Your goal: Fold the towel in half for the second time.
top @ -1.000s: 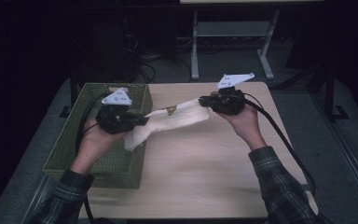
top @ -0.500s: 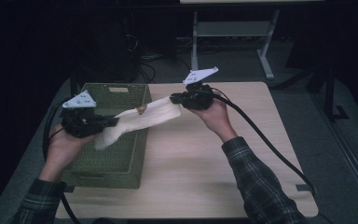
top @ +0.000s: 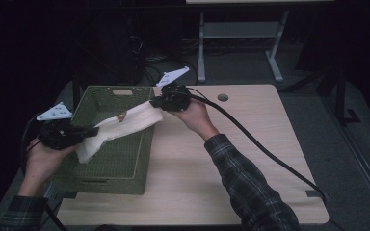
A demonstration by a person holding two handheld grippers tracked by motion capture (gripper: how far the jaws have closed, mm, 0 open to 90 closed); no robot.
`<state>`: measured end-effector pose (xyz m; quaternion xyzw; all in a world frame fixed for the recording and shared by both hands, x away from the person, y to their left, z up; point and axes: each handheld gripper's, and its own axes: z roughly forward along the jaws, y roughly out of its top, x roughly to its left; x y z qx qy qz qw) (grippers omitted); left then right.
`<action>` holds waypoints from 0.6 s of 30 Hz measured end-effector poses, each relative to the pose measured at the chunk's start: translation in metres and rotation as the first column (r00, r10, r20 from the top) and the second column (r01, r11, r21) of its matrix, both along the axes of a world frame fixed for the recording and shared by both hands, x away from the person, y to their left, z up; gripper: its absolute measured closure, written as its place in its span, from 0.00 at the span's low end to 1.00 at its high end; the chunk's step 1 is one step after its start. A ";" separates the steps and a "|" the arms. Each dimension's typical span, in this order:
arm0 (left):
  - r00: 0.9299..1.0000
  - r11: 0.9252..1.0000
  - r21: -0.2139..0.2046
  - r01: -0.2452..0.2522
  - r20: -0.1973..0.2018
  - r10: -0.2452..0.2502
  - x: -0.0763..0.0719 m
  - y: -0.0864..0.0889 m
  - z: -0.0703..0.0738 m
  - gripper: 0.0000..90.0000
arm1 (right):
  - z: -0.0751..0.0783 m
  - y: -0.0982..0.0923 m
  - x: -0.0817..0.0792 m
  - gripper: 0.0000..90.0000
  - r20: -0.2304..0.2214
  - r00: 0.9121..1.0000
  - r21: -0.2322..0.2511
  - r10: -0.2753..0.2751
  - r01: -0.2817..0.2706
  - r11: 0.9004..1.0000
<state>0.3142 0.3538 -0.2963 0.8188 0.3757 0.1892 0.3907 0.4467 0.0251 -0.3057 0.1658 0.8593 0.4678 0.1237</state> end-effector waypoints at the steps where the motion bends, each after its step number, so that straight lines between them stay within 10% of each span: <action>1: 1.000 1.000 0.001 -0.009 -0.003 0.009 0.000 0.005 -0.002 0.94 | -0.001 0.006 0.001 0.93 0.006 1.000 0.002 0.008 -0.009 1.000; 18: 0.992 0.997 0.000 -0.081 -0.101 0.080 0.009 0.041 -0.053 0.94 | -0.030 0.068 0.023 0.93 -0.045 0.998 -0.071 0.037 -0.040 0.997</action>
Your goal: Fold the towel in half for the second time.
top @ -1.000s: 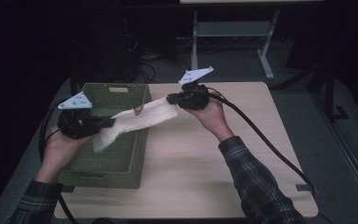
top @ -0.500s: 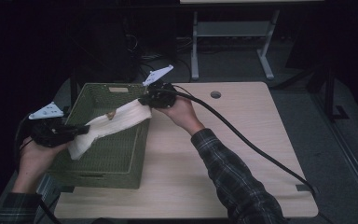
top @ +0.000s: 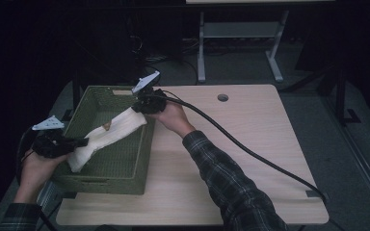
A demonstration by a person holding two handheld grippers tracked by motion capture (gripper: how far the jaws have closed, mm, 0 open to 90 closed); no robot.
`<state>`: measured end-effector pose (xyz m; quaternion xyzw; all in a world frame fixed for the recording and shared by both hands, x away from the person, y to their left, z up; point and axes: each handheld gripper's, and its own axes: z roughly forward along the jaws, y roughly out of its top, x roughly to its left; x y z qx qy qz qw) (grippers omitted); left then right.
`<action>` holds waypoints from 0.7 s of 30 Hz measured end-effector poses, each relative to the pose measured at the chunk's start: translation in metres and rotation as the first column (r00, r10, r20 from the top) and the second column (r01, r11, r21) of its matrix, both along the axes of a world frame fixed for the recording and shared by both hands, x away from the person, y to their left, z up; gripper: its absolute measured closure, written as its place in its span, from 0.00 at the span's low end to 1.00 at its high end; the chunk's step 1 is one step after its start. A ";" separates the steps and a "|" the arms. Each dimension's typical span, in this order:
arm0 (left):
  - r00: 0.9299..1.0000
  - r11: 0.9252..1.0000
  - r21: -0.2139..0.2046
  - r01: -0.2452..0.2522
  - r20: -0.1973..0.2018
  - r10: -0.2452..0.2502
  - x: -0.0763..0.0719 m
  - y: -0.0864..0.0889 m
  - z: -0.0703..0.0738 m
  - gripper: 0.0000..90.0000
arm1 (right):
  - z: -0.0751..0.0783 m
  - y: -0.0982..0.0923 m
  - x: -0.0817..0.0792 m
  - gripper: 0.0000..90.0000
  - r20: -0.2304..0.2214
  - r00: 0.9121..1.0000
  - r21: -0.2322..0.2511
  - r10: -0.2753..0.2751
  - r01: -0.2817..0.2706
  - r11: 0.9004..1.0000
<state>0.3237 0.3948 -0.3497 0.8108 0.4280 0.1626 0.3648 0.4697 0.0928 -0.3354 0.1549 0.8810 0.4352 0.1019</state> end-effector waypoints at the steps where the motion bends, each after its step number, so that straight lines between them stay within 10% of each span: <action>1: 1.000 1.000 0.005 -0.001 -0.004 0.001 0.001 0.001 -0.002 0.94 | -0.003 0.002 0.001 0.93 0.004 1.000 0.000 0.003 -0.003 1.000; 8: 0.999 0.999 0.037 -0.014 -0.034 0.015 0.004 -0.001 -0.008 0.92 | -0.018 0.007 0.009 0.93 -0.045 0.999 -0.008 -0.005 0.005 1.000; 21: 0.998 0.998 0.010 -0.058 0.017 0.057 0.002 -0.003 -0.004 0.58 | -0.030 0.021 0.019 0.93 -0.045 0.999 -0.053 -0.018 0.015 0.998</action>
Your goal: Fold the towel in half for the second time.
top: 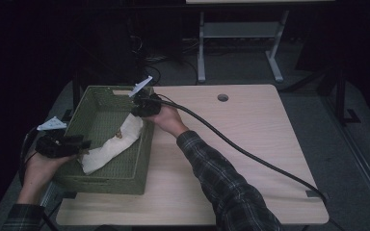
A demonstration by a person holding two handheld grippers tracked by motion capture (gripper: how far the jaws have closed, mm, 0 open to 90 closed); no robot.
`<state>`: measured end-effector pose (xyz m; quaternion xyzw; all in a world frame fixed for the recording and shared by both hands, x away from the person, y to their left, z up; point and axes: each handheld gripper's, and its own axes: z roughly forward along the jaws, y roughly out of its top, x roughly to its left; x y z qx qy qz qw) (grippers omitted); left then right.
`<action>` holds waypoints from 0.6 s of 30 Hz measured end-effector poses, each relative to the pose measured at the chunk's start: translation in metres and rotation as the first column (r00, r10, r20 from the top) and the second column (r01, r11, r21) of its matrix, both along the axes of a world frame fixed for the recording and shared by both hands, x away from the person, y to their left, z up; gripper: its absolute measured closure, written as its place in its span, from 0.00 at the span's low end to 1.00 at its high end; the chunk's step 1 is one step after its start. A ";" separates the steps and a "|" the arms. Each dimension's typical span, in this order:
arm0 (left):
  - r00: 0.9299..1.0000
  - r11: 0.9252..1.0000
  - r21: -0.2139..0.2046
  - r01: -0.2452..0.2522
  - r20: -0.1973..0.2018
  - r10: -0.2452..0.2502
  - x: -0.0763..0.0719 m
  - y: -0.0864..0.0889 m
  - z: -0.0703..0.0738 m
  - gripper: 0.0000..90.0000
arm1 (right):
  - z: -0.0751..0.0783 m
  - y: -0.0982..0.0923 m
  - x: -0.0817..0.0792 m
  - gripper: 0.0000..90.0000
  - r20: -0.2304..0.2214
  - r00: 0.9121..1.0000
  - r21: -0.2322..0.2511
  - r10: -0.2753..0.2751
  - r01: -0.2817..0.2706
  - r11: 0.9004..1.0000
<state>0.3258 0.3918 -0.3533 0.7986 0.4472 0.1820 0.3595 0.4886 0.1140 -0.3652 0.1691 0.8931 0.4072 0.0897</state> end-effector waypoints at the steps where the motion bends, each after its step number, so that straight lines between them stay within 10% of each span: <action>1: 1.000 1.000 -0.007 0.002 0.004 -0.002 0.000 -0.002 0.001 0.56 | 0.000 0.001 0.002 0.93 0.004 1.000 -0.002 -0.001 0.001 1.000; 18: 0.998 0.998 -0.058 0.024 0.057 -0.020 -0.003 -0.028 0.018 0.49 | 0.019 -0.027 0.011 0.53 0.021 0.993 0.047 -0.115 0.114 0.992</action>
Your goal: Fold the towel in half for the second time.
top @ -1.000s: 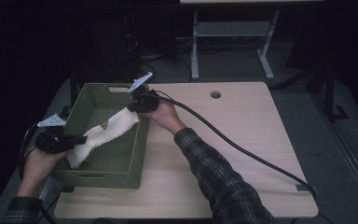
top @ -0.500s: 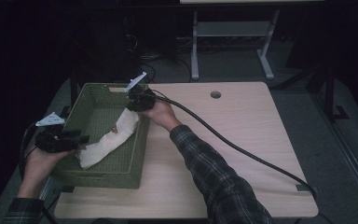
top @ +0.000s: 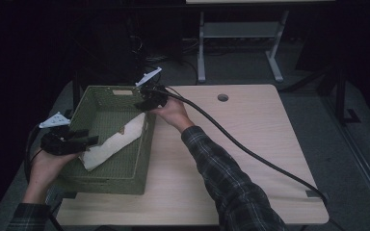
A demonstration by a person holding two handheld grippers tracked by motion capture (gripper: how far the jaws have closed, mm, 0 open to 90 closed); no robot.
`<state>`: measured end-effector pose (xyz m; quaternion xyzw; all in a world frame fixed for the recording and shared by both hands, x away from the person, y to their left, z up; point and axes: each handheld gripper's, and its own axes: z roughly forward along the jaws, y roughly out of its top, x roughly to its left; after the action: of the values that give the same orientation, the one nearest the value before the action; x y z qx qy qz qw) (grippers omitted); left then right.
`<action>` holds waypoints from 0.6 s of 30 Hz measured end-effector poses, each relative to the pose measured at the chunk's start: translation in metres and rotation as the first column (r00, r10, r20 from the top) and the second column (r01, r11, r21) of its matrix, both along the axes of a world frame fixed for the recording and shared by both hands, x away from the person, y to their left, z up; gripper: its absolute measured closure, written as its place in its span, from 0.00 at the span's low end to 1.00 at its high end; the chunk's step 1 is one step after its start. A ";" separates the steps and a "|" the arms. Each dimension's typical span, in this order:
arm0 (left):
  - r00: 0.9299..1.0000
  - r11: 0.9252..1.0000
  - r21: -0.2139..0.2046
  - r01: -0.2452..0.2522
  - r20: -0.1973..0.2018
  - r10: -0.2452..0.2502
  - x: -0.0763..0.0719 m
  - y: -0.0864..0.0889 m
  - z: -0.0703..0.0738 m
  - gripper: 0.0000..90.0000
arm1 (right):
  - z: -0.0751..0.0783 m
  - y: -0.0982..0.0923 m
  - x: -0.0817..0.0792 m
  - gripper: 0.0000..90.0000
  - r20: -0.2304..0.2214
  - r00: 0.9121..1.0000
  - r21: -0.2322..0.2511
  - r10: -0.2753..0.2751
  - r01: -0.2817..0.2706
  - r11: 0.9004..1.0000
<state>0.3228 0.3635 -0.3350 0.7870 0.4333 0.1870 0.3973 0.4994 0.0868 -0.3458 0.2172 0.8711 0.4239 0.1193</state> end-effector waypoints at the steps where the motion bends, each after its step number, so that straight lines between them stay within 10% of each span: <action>1: 1.000 1.000 0.001 0.008 0.001 -0.008 0.000 -0.003 0.002 0.49 | 0.001 -0.005 -0.001 0.52 -0.009 1.000 0.009 -0.011 0.011 1.000; 18: 0.995 0.995 -0.011 0.097 0.030 -0.097 0.012 -0.077 0.022 0.42 | 0.011 -0.088 -0.024 0.37 -0.028 0.999 0.041 -0.042 0.043 0.998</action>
<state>0.3348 0.2863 -0.3128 0.8018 0.3900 0.1763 0.4170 0.4759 -0.0011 -0.3349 0.2441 0.8589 0.4362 0.1119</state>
